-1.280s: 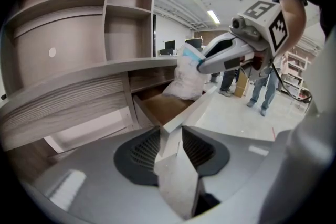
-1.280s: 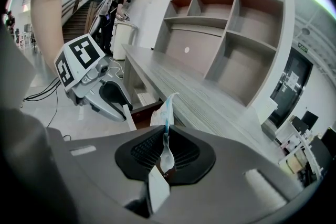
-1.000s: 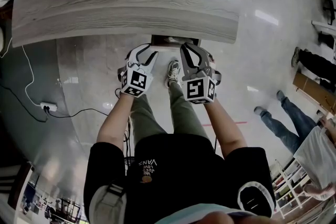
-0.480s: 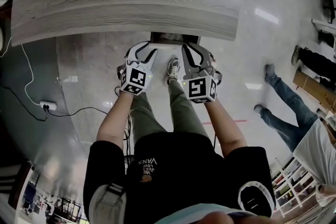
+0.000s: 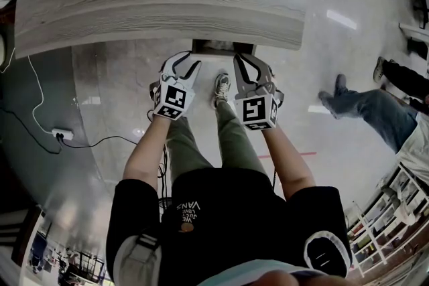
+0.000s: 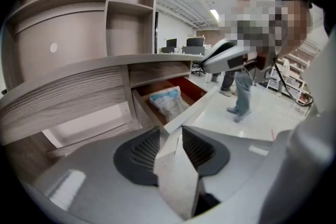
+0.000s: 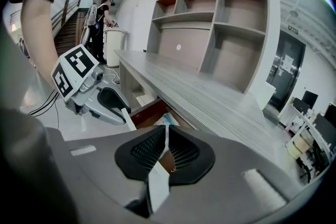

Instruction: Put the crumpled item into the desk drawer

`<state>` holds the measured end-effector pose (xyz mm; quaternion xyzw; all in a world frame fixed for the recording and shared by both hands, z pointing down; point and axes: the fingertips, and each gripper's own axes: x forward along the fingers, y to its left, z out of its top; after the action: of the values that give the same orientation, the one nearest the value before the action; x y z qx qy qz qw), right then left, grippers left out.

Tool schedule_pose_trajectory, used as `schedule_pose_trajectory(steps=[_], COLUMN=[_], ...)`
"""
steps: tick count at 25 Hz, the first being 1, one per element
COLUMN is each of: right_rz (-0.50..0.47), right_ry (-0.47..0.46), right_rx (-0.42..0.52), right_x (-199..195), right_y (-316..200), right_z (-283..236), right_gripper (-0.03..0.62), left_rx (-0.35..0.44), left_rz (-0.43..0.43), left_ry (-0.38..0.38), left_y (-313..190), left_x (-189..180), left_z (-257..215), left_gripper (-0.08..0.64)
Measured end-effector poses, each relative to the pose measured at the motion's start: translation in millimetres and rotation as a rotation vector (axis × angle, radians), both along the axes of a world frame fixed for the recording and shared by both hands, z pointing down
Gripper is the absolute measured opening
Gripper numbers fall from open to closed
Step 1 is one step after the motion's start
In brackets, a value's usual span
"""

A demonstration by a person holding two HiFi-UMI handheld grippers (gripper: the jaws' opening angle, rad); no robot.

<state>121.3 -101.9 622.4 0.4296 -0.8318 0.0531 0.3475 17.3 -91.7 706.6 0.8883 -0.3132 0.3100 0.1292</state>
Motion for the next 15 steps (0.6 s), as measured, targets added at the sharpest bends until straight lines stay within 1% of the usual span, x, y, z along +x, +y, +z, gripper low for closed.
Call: schedule_pose_trajectory(steps=[3, 4, 8, 15], right_rz=[0.020, 0.030, 0.060, 0.100], right_ry=[-0.017, -0.024, -0.046, -0.057], right_rx=[-0.013, -0.018, -0.042, -0.053], right_x=[2, 3, 7, 15], right_y=[2, 2, 5, 12], right_z=[2, 2, 2, -1], right_gripper=[0.016, 0.002, 0.002, 0.002], left_rx=[-0.003, -0.003, -0.009, -0.017], left_rz=[0.000, -0.002, -0.002, 0.004], left_ry=[-0.002, -0.002, -0.002, -0.001], left_y=[0, 0, -1, -1], left_x=[-1, -1, -1, -2], left_z=[0, -1, -2, -5], left_gripper=[0.173, 0.173, 0.173, 0.173])
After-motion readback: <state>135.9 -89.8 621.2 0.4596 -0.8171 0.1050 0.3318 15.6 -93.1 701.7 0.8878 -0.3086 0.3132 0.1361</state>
